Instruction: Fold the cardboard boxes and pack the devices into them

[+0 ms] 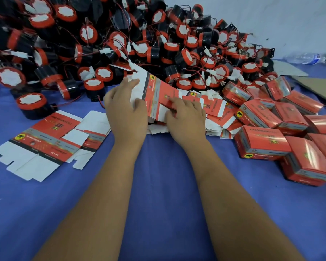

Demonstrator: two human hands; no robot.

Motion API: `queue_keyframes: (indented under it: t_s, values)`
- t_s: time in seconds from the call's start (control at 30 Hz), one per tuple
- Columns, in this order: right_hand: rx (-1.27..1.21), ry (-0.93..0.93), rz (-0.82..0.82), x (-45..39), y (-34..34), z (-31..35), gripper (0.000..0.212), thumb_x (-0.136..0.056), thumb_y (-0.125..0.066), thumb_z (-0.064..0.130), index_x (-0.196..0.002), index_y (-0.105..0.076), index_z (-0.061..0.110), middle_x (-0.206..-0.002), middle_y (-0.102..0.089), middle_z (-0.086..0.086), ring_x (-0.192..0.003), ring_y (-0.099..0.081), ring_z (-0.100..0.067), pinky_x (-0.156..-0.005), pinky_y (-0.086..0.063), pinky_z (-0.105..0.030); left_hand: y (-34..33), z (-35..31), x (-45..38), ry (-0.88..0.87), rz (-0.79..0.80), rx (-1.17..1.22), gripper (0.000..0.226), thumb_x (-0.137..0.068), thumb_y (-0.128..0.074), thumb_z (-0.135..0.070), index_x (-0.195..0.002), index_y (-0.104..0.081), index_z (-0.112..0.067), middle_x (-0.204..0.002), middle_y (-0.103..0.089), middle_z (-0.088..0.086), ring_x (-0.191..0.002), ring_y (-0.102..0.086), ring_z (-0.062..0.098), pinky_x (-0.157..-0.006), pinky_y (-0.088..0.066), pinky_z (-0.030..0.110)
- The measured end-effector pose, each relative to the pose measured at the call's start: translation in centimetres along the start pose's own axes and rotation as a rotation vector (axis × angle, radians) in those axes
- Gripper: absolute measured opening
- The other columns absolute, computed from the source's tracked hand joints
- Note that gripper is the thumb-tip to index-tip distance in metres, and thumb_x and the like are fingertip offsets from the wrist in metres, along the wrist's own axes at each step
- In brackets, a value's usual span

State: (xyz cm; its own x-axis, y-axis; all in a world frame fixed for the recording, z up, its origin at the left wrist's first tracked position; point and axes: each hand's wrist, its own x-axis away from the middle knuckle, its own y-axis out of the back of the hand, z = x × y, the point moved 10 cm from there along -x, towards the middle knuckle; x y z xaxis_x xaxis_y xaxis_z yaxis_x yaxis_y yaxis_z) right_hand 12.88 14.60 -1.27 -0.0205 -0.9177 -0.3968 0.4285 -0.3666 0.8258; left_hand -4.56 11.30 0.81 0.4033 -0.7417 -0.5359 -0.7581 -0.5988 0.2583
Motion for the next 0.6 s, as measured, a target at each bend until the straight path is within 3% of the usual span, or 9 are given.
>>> queue_keyframes:
  t_s: [0.07, 0.1, 0.17, 0.27, 0.33, 0.43, 0.5, 0.57, 0.6]
  values:
    - [0.024, 0.008, 0.008, 0.0, -0.2, 0.0, 0.041, -0.096, -0.046, 0.027, -0.136, -0.052, 0.019, -0.124, -0.060, -0.005, -0.120, -0.040, -0.028, -0.097, -0.025, -0.036, 0.1, -0.2, 0.1, 0.002, -0.023, 0.034, 0.054, -0.089, -0.050, -0.003, -0.138, -0.057, -0.025, -0.137, -0.048, -0.026, -0.115, -0.035, 0.009, -0.095, -0.045, 0.028]
    - [0.038, 0.010, 0.011, 0.0, -0.2, 0.0, 0.040, -0.096, -0.045, 0.027, -0.134, -0.053, 0.018, -0.123, -0.060, -0.005, -0.119, -0.040, -0.028, -0.096, -0.025, -0.036, 0.1, 0.0, 0.0, 0.013, -0.028, 0.036, 0.055, -0.089, -0.050, -0.003, -0.139, -0.057, -0.026, -0.124, -0.044, -0.033, -0.111, -0.038, 0.011, -0.095, -0.047, 0.034]
    - [0.043, 0.009, 0.015, -0.1, -0.2, -0.1, 0.040, -0.096, -0.044, 0.026, -0.134, -0.053, 0.017, -0.122, -0.060, -0.005, -0.118, -0.040, -0.028, -0.095, -0.025, -0.035, 0.1, 0.5, -0.1, 0.060, -0.026, 0.035, 0.054, -0.091, -0.052, -0.007, -0.140, -0.055, -0.029, -0.098, -0.037, -0.026, -0.107, -0.047, 0.022, -0.096, -0.047, 0.040]
    - [0.044, 0.022, 0.018, -0.1, -0.2, 0.1, 0.041, -0.096, -0.043, 0.025, -0.136, -0.052, 0.019, -0.122, -0.059, -0.004, -0.119, -0.040, -0.027, -0.097, -0.026, -0.036, 0.3, 0.1, 0.1, 0.070, -0.034, -0.022, 0.051, -0.092, -0.053, -0.013, -0.140, -0.055, -0.031, -0.086, -0.032, -0.021, -0.109, -0.049, 0.025, -0.104, -0.037, 0.040]
    - [0.056, 0.030, 0.029, 0.0, -0.3, 0.1, 0.042, -0.096, -0.043, 0.025, -0.137, -0.051, 0.020, -0.124, -0.059, -0.004, -0.120, -0.039, -0.028, -0.099, -0.026, -0.037, 0.5, -0.5, 0.3, 0.037, -0.054, -0.074, 0.050, -0.092, -0.054, -0.016, -0.139, -0.056, -0.032, -0.091, -0.036, -0.023, -0.116, -0.047, 0.021, -0.107, -0.023, 0.032]
    - [0.081, 0.035, 0.045, 0.0, -0.5, 0.1, 0.043, -0.096, -0.042, 0.026, -0.138, -0.051, 0.020, -0.126, -0.058, -0.005, -0.121, -0.039, -0.028, -0.100, -0.026, -0.038, -0.3, -0.4, 0.3, 0.041, 0.017, 0.093, 0.053, -0.095, -0.055, -0.012, -0.144, -0.050, -0.029, -0.124, -0.054, -0.016, -0.126, -0.049, 0.012, -0.106, -0.032, 0.014]
    - [0.060, 0.038, 0.038, 0.0, -0.4, 0.2, 0.044, -0.097, -0.042, 0.027, -0.140, -0.048, 0.023, -0.127, -0.058, -0.004, -0.121, -0.039, -0.027, -0.101, -0.025, -0.038, -0.7, 0.4, 0.1, 0.135, 0.033, 0.273, 0.066, -0.092, -0.060, -0.007, -0.152, -0.038, -0.024, -0.149, -0.047, -0.006, -0.130, -0.051, 0.011, -0.104, -0.046, 0.024]
    - [0.001, 0.046, 0.022, 0.2, -0.2, 0.4, 0.047, -0.098, -0.043, 0.028, -0.144, -0.043, 0.026, -0.129, -0.057, -0.002, -0.123, -0.039, -0.026, -0.102, -0.024, -0.036, -1.0, 2.2, 0.1, 0.319, 0.017, 0.445, 0.072, -0.088, -0.067, -0.002, -0.152, -0.036, -0.013, -0.150, -0.048, 0.005, -0.122, -0.060, 0.020, -0.096, -0.055, 0.036]
    - [-0.038, 0.055, 0.012, 0.2, -0.1, 0.5, 0.049, -0.098, -0.044, 0.029, -0.146, -0.040, 0.027, -0.130, -0.056, -0.001, -0.124, -0.039, -0.026, -0.102, -0.023, -0.036, -1.3, 2.9, 0.1, 0.400, 0.008, 0.579, 0.060, -0.088, -0.067, 0.001, -0.144, -0.046, -0.004, -0.139, -0.058, 0.010, -0.114, -0.065, 0.024, -0.092, -0.057, 0.040]
